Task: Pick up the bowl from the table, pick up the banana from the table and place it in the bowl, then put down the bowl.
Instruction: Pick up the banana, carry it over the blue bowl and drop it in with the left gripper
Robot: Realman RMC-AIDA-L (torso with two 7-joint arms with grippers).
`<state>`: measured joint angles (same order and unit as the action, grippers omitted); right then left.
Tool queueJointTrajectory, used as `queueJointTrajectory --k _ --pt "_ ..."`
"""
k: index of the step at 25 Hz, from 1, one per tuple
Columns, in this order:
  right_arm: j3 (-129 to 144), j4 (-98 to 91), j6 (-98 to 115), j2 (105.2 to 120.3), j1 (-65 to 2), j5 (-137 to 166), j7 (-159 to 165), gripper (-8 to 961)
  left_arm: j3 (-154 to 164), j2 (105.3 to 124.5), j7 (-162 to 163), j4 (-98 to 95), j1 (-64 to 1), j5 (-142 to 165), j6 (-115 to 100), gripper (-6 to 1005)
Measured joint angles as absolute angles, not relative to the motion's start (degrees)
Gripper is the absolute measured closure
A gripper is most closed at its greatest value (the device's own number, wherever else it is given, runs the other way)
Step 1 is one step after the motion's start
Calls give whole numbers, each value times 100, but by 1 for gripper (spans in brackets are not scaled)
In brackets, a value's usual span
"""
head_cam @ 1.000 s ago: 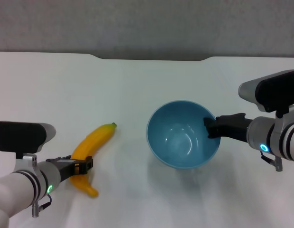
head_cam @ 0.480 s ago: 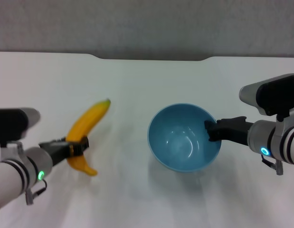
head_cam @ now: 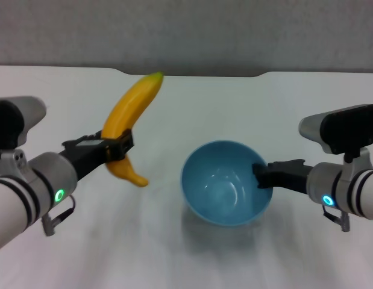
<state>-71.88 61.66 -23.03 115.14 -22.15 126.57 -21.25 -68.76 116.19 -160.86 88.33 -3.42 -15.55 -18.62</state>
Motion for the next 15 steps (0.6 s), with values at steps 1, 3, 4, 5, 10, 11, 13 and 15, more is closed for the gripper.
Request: queueJointTrajectory --k 1,3,4,5,10,11,13,15 --pt "-7142 6135 -2286 11516 -2258 12588 -2137 914 -6843 11621 -16086 8904 -360 -1649 -1863 472" --pt "-7038 6095 -2261 11517 -2331 12369 -2151 914 -6779 11620 -16090 9013 -408 -1841 -1872 472" --pt "-7001 6088 -2248 11514 -2346 12265 -2160 914 -6734 11615 -16096 9081 -437 -1946 -1881 472" --pt "-6963 6080 -2225 11510 -2368 12113 -2227 914 -6640 11606 -16120 9175 -487 -2049 -1886 472" --pt "-6930 6049 -2222 11517 -2473 11953 -2361 914 -6427 11606 -16159 9216 -628 -2078 -1883 472" --pt "-6922 6051 -2222 11517 -2506 11923 -2382 914 -6427 11606 -16159 9216 -628 -2078 -1883 472" --pt "-6910 6070 -2222 11515 -2576 11893 -2415 914 -6352 11606 -16162 9200 -708 -2083 -1891 472" --pt "-6908 6072 -2222 11519 -2647 11888 -2437 914 -6286 11607 -16163 9157 -776 -2093 -1896 472"
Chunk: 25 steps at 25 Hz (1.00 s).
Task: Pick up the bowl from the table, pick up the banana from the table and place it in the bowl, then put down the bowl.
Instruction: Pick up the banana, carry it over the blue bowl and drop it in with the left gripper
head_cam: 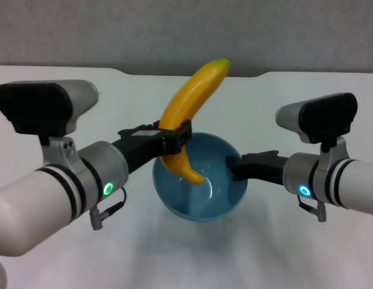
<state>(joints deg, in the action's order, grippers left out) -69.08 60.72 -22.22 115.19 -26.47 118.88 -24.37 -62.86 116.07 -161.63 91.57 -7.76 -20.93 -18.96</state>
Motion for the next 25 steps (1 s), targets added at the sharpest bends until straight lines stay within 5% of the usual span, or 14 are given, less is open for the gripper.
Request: queueJointTrajectory --k 25 --pt "-6930 6223 -2220 11513 -2769 11841 -2523 914 -6118 11607 -16257 8745 -835 -2013 -1613 388"
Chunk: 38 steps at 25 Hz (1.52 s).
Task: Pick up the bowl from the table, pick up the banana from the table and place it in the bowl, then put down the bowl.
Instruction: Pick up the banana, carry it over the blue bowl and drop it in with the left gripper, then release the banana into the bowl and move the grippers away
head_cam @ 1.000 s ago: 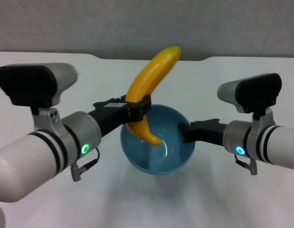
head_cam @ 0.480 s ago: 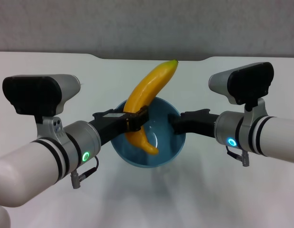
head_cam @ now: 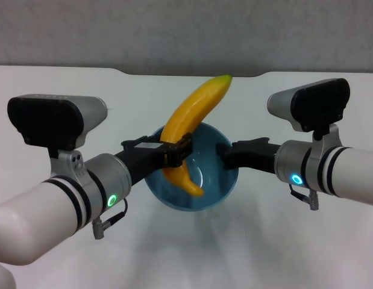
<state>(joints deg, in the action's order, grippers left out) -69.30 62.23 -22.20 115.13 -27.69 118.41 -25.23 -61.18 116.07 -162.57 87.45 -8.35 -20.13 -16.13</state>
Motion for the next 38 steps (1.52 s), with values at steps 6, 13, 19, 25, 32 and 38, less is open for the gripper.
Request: queueJointTrajectory --k 6,13,19,25,32,38 --pt "-6944 6207 -2218 11514 -2769 11868 -2523 914 -6091 11606 -16272 8701 -826 -1963 -1514 363" --pt "-6956 6183 -2170 11506 -2768 11874 -2523 915 -6090 11599 -16274 8700 -835 -1960 -1527 204" --pt "-6960 6115 -2174 11504 -2768 11874 -2523 910 -6223 11608 -16277 8710 -785 -1941 -1569 130" --pt "-7199 5963 -2520 11498 -2932 11851 -2523 904 -6823 11612 -16278 8698 -644 -1616 -1943 129" --pt "-7615 5488 -3108 11501 -3472 11629 -2526 898 -7434 11622 -16278 8530 -454 -1533 -2083 134" --pt "-8022 4493 -3750 11500 -4290 11282 -2907 892 -7660 11627 -16278 8220 -447 -1529 -2092 138"
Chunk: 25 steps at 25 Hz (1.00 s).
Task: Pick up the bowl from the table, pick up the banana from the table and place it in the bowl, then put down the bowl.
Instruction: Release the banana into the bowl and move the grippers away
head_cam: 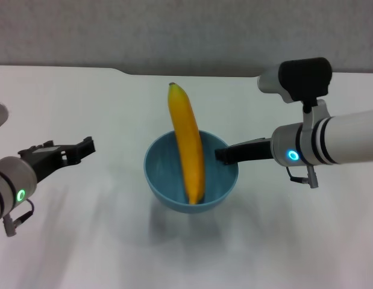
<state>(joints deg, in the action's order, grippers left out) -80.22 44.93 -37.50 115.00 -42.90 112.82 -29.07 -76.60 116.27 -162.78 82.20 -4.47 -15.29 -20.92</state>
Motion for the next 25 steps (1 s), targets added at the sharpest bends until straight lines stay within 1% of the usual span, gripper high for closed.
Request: queueJointTrajectory --k 7,12,16,17,25 --pt "-8412 3304 -3861 11498 -5002 10753 -3827 886 -7857 11628 -16278 8019 -448 -1529 -2054 137" --pt "-8545 3027 -3867 11498 -5141 10592 -4093 882 -7881 11635 -16278 7944 -489 -1529 -2036 137" --pt "-8544 2610 -3927 11499 -5426 10570 -4157 878 -7885 11639 -16278 7929 -504 -1529 -2035 136" --pt "-8543 2369 -3942 11500 -5583 10563 -4205 877 -7886 11641 -16277 7928 -506 -1529 -2033 136" --pt "-8506 2228 -3941 11522 -5672 10184 -4636 870 -7892 11644 -16255 7927 -518 -1529 -2030 138"
